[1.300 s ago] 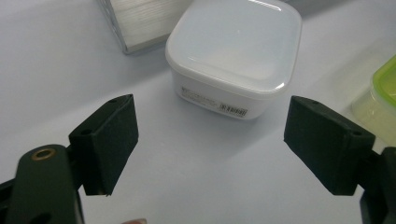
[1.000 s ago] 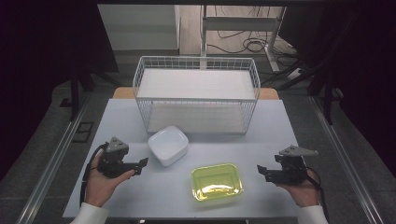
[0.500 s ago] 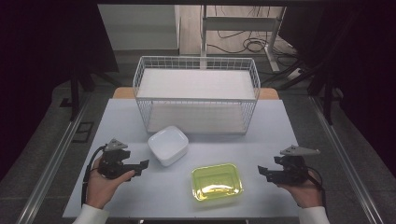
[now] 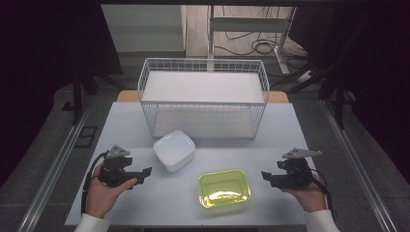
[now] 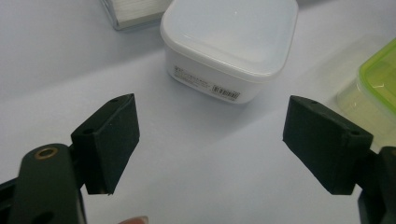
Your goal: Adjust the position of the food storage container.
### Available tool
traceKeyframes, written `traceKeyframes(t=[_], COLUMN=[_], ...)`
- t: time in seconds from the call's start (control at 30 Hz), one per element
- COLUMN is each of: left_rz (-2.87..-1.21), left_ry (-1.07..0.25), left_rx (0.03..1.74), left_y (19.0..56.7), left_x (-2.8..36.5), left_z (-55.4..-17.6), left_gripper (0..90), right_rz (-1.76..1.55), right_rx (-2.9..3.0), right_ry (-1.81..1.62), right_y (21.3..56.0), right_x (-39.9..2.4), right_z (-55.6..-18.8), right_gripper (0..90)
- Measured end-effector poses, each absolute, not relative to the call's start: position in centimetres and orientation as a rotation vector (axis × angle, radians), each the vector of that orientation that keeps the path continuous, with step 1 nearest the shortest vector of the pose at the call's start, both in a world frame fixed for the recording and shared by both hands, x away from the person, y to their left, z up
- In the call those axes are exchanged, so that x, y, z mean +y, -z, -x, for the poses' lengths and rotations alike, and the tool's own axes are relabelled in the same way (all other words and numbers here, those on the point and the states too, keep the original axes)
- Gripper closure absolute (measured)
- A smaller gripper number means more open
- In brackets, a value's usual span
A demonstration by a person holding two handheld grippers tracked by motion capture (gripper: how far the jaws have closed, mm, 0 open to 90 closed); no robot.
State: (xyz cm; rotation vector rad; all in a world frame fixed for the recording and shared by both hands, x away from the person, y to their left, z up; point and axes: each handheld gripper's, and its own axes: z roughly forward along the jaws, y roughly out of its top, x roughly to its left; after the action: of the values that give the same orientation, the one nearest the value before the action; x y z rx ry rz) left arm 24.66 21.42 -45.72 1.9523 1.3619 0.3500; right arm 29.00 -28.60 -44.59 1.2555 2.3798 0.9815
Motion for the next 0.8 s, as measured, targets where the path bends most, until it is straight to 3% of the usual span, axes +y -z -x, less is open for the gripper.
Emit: traceKeyframes(t=[0.4,0.8], left_rz=[-1.977,-1.979], left_ry=[-0.354,-0.348], left_rx=[1.340,1.339], left_y=[45.5,45.7], left_x=[20.4,20.3], left_z=[-25.1,-25.4], left_gripper=[17.4,17.2], right_rz=[-1.217,-1.011], right_rx=[2.444,2.610], right_ry=[-0.989,-0.996], right_y=[44.5,43.9], right_x=[-28.0,-23.7], right_z=[-28.0,-26.4], right_gripper=[27.9,34.6])
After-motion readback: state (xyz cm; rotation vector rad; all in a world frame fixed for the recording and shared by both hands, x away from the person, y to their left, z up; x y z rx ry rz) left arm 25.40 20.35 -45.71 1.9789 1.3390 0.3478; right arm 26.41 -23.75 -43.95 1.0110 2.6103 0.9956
